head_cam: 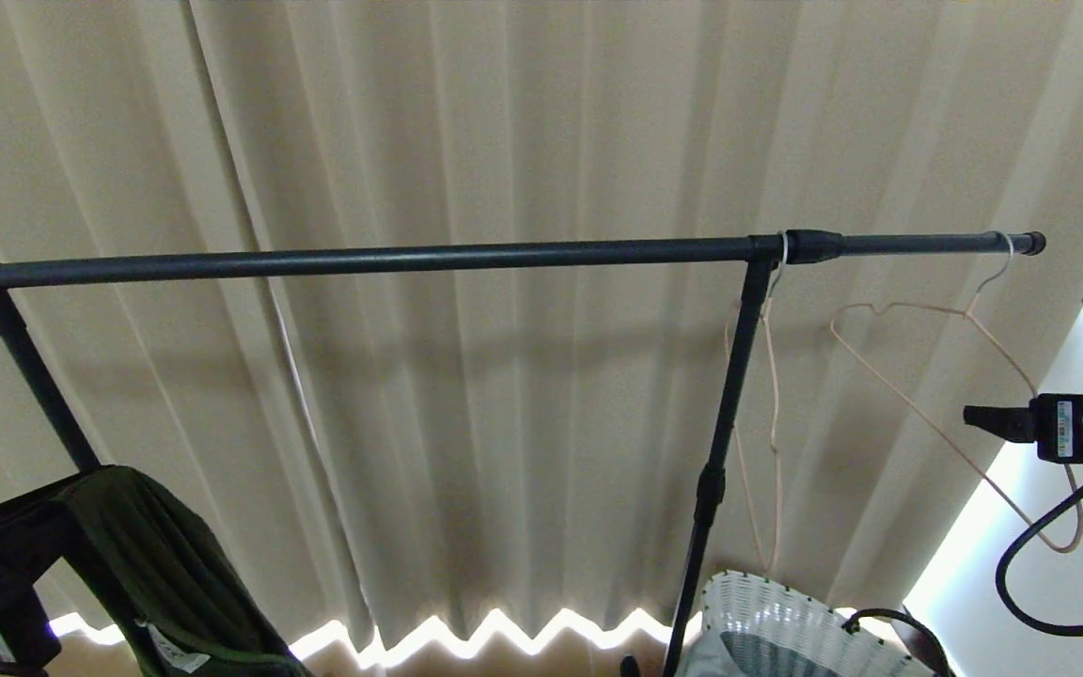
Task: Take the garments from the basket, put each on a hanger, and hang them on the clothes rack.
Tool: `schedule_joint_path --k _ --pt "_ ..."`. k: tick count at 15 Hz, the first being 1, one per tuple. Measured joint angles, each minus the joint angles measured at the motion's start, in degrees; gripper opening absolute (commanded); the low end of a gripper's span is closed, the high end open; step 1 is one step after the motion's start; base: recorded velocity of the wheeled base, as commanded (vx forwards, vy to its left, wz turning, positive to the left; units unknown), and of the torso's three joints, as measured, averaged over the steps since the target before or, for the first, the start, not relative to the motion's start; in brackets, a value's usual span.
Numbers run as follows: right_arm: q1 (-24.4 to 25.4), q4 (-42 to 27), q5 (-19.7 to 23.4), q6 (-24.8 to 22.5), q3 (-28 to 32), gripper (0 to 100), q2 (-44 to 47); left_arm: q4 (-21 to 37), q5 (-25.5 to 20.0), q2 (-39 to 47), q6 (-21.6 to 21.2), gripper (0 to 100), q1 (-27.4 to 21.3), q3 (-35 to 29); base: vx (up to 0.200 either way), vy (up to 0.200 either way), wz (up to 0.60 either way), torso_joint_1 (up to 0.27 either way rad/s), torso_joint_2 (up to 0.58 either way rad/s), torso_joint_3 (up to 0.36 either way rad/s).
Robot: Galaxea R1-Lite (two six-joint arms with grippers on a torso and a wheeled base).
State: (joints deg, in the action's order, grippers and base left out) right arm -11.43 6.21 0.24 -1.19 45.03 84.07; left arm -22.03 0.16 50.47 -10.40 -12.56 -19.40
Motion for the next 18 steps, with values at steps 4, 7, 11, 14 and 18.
schedule_joint_path --k 4,7,11,14,18 --pt "-0.1 0.7 0.0 0.2 2.1 100 4.2 0.0 0.0 0.0 0.0 0 0.0 0.1 0.000 0.000 0.00 0.000 0.00 0.000" --pt "-0.2 0.9 -0.3 0.1 3.7 100 6.6 0.0 0.0 0.0 0.0 0 0.0 0.2 0.000 0.000 0.00 0.000 0.00 0.000" --pt "-0.8 1.5 -0.3 -0.3 4.3 100 8.1 0.0 0.0 0.1 0.0 0 0.0 0.2 0.000 0.000 0.00 0.000 0.00 0.000" --pt "-0.9 3.3 -0.3 -2.1 3.9 0 8.4 0.0 0.0 0.1 0.0 0 -0.1 0.2 0.000 0.000 0.00 0.000 0.00 0.000" --pt "-0.9 3.6 -0.4 -2.3 4.2 0 8.5 0.0 0.0 0.1 0.0 0 -0.1 0.3 0.000 0.000 0.00 0.000 0.00 0.000"
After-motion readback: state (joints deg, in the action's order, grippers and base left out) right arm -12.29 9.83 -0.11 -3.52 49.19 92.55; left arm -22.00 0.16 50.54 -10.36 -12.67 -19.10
